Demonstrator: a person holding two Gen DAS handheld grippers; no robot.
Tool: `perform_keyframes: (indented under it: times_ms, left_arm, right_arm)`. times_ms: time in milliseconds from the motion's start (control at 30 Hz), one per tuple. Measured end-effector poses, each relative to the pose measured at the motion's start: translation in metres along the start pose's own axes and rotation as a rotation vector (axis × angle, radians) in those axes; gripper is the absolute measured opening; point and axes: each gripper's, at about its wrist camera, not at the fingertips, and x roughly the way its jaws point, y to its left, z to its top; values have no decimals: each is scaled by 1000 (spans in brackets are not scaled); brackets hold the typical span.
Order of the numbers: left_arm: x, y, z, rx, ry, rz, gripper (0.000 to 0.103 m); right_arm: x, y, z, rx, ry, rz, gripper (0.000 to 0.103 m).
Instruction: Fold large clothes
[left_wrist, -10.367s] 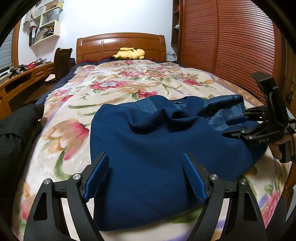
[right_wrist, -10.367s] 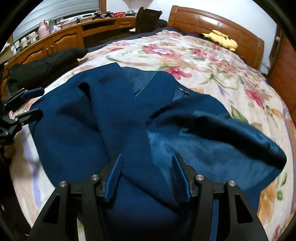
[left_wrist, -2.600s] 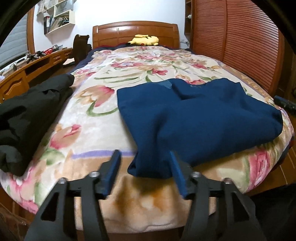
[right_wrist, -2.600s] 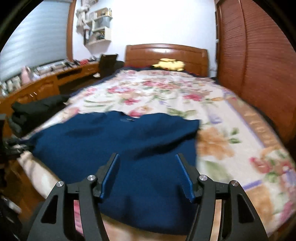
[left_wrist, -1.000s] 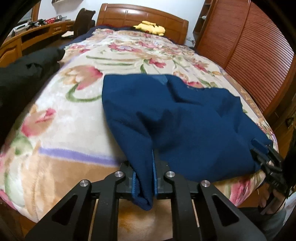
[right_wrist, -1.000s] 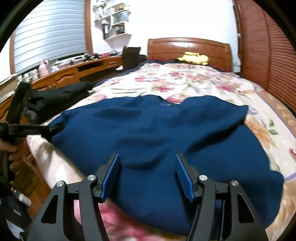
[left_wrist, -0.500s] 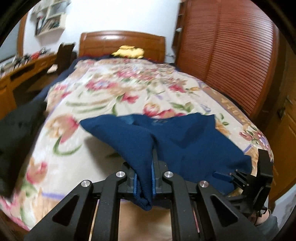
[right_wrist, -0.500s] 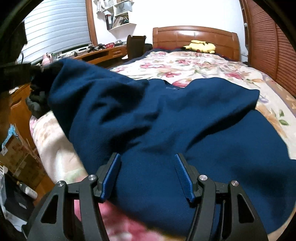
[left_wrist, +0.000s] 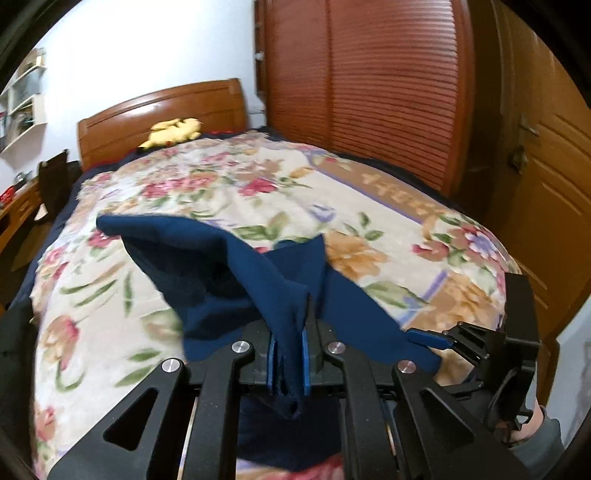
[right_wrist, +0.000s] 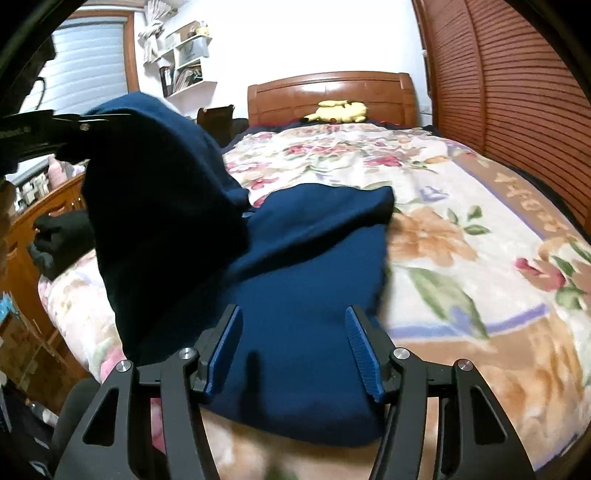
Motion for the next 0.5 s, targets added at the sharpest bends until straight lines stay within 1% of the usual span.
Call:
perform_keyframes:
  times_ms: [67, 200, 333, 500]
  left_arm:
    - [12, -15, 3, 22, 19, -6, 11]
    - [29, -40, 4, 33, 57, -47, 11]
    - [50, -63, -7, 69, 106, -79, 11]
    - [64, -70, -23, 85, 141, -67, 12]
  right_arm:
    - [-11, -8, -8, 1, 3, -34, 60]
    - [-23, -24, -13, 39, 8, -81, 60]
    - [-42, -40, -9, 80, -17, -101, 60]
    - [-56, -42, -11, 97, -39, -110, 60]
